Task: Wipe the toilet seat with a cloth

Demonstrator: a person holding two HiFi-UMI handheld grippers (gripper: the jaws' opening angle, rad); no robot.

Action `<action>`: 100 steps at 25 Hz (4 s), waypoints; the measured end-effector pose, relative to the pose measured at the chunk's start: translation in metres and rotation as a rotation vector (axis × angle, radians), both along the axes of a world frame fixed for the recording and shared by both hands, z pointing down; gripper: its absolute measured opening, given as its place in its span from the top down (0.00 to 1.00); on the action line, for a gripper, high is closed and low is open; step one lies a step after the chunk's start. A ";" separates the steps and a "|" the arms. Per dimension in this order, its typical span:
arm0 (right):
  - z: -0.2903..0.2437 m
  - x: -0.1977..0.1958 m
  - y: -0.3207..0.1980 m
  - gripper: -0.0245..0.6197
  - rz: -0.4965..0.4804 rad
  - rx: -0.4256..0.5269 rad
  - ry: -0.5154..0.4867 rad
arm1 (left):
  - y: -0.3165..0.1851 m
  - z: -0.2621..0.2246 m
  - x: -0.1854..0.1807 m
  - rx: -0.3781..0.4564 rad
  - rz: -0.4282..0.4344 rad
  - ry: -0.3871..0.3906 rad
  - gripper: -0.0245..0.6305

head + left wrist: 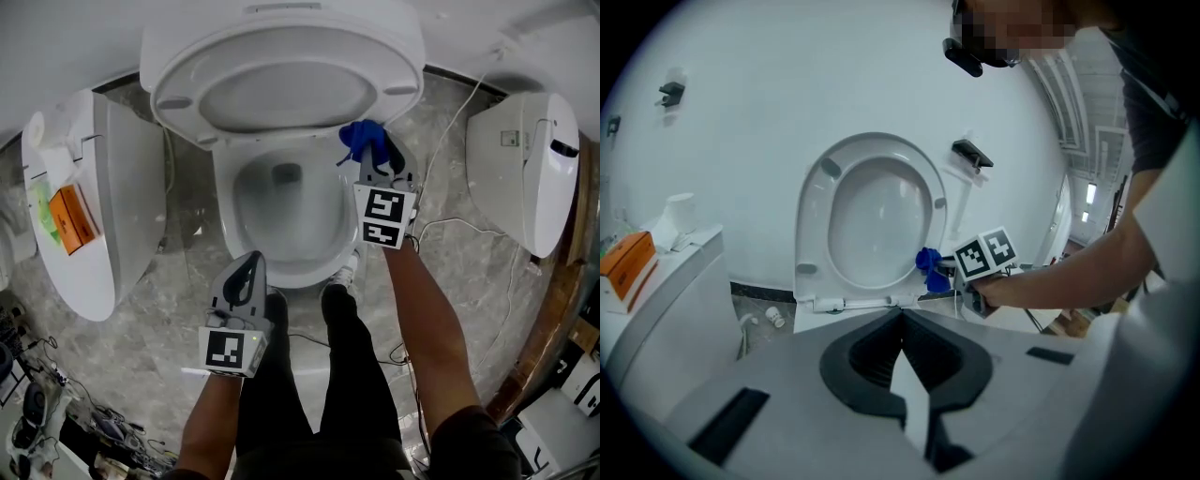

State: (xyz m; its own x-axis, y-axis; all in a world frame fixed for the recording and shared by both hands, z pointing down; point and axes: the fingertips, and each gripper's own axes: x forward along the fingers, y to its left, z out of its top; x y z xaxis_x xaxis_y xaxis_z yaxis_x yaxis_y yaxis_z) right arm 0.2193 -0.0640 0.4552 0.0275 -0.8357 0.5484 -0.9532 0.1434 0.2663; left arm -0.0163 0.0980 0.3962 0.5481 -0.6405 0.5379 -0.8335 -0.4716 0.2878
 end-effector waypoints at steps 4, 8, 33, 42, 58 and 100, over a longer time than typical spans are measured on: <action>-0.031 0.003 -0.007 0.82 -0.002 0.063 0.000 | 0.002 -0.003 -0.002 0.012 0.001 -0.008 0.95; -0.064 0.006 -0.011 0.82 0.002 0.127 -0.002 | 0.004 -0.005 -0.002 0.021 0.009 -0.019 0.95; -0.213 -0.042 -0.039 0.82 -0.049 0.448 0.084 | 0.013 -0.003 -0.033 0.019 -0.037 -0.039 0.95; -0.241 -0.102 -0.053 0.82 -0.132 0.509 0.111 | 0.019 0.000 -0.057 0.010 -0.072 -0.036 0.95; -0.211 -0.244 -0.058 0.82 -0.406 0.406 0.281 | 0.024 0.001 -0.114 -0.011 -0.213 -0.004 0.95; 0.038 -0.304 -0.022 0.82 -0.667 -0.043 0.624 | 0.054 0.028 -0.180 -0.070 -0.311 -0.020 0.95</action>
State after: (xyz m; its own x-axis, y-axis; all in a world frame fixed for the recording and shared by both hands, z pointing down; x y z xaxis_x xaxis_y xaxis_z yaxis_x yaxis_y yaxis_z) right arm -0.0845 -0.0860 0.4931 -0.1520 -0.7636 0.6275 -0.3535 0.6349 0.6870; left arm -0.1962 0.1516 0.4246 0.3204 -0.7371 0.5950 -0.9406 -0.1727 0.2925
